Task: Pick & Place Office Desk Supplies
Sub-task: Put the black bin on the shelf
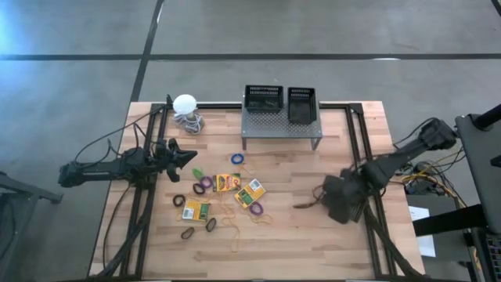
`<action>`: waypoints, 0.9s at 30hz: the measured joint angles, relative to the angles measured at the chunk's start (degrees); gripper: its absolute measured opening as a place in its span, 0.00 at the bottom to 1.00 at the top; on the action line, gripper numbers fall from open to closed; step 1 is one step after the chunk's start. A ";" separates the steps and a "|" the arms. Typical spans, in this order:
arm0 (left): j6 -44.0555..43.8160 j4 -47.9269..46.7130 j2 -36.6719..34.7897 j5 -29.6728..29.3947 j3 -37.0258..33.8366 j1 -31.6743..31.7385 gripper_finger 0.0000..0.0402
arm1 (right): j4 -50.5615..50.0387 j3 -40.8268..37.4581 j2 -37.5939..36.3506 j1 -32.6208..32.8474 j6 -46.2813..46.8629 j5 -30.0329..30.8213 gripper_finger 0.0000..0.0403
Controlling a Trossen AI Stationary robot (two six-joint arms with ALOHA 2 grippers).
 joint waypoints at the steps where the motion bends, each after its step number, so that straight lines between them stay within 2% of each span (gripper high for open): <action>1: 0.00 0.02 0.00 0.00 0.00 0.02 0.05 | 0.28 -1.13 0.00 1.21 1.74 -0.27 0.47; 6: 1.39 0.62 0.00 -0.04 0.00 0.04 0.05 | 5.15 -5.91 0.00 6.29 5.76 -3.43 0.57; 10: 1.55 0.79 0.00 -0.05 0.00 0.04 0.05 | 6.05 -8.46 0.24 8.80 8.59 -2.42 0.58; 22: 1.50 0.78 0.00 -0.13 0.00 0.02 0.05 | 10.70 -12.97 3.74 11.70 4.77 -0.01 0.47; 27: 1.34 0.78 0.00 0.00 0.00 0.01 0.05 | 11.18 -12.98 6.22 11.70 3.48 0.00 0.35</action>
